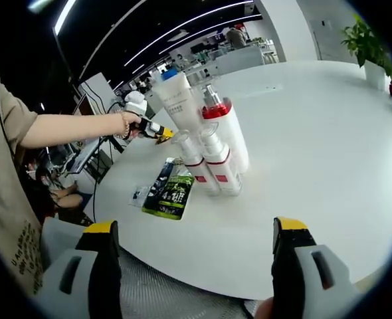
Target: Arrange the skincare products in the storage area until every visible bottle or jar stands upright without overlapping.
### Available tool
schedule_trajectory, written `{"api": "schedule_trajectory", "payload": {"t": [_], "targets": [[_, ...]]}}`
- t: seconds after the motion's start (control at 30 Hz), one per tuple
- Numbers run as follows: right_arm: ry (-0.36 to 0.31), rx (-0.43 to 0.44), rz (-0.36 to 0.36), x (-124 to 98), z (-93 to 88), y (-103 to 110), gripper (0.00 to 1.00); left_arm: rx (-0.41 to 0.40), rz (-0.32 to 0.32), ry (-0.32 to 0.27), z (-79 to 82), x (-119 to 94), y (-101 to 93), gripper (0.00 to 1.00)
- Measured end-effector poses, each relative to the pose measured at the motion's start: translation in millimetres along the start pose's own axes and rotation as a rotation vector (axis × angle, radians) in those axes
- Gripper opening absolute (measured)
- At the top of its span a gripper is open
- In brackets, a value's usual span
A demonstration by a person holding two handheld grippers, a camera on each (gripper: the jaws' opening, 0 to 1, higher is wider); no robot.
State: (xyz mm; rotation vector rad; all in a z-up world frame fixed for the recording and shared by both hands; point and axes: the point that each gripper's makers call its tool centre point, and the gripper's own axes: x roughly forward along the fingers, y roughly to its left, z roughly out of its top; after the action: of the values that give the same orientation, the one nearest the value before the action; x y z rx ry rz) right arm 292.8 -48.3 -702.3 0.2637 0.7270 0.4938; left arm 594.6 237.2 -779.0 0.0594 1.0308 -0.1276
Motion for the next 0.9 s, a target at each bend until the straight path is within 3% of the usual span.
{"api": "schedule_trajectory", "payload": {"t": [0.13,0.9], "targets": [[0.001,-0.001,0.001,0,0.0,0,0.96,0.019,-0.017,-0.008,1.9,1,-2.1,0.37],[-0.037,-0.017,0.004,-2,6.8,2,0.97,-0.015,-0.037,-0.026,-4.1,-26,-10.8,0.35]]}}
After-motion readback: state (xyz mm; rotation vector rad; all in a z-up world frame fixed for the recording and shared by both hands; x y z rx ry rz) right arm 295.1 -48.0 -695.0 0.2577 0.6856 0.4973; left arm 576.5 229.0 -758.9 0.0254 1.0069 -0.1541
